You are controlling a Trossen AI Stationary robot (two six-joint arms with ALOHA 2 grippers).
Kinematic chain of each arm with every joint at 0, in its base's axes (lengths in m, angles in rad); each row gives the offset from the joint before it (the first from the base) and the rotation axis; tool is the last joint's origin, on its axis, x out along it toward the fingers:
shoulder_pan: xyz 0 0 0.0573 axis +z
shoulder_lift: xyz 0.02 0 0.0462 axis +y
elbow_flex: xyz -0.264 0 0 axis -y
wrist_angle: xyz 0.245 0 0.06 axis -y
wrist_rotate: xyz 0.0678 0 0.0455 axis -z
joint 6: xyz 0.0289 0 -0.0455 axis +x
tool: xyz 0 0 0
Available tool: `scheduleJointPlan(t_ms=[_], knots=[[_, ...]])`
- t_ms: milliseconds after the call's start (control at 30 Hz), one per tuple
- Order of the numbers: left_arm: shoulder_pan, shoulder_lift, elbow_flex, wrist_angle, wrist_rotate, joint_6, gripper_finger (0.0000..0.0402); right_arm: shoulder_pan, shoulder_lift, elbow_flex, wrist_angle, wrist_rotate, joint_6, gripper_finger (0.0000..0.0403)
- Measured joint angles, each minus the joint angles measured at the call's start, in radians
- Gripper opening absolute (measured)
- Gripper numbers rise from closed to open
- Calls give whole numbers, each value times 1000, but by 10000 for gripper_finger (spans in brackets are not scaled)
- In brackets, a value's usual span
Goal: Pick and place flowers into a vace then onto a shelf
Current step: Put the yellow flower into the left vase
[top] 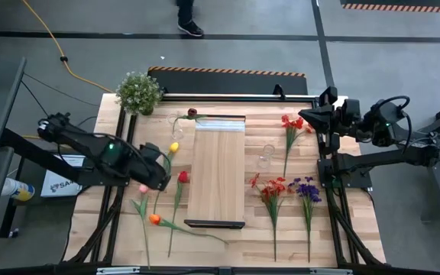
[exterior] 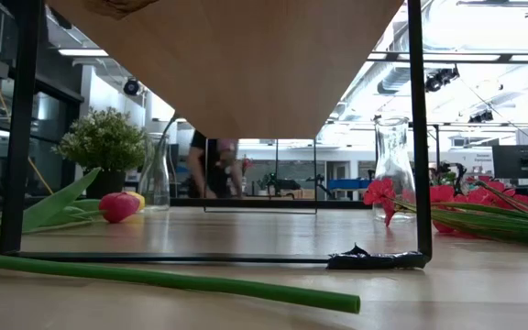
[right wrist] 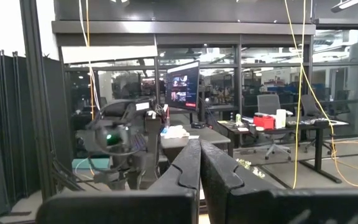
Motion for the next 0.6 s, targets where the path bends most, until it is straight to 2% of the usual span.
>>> scheduleJointPlan(t_ms=[333,600], knots=[[-92,1,-216,98,-32,-178,271,0,0,0,-3,-17,5,0],[-95,2,-426,361,-78,-210,271,0,0,0,-3,-32,5,0]])
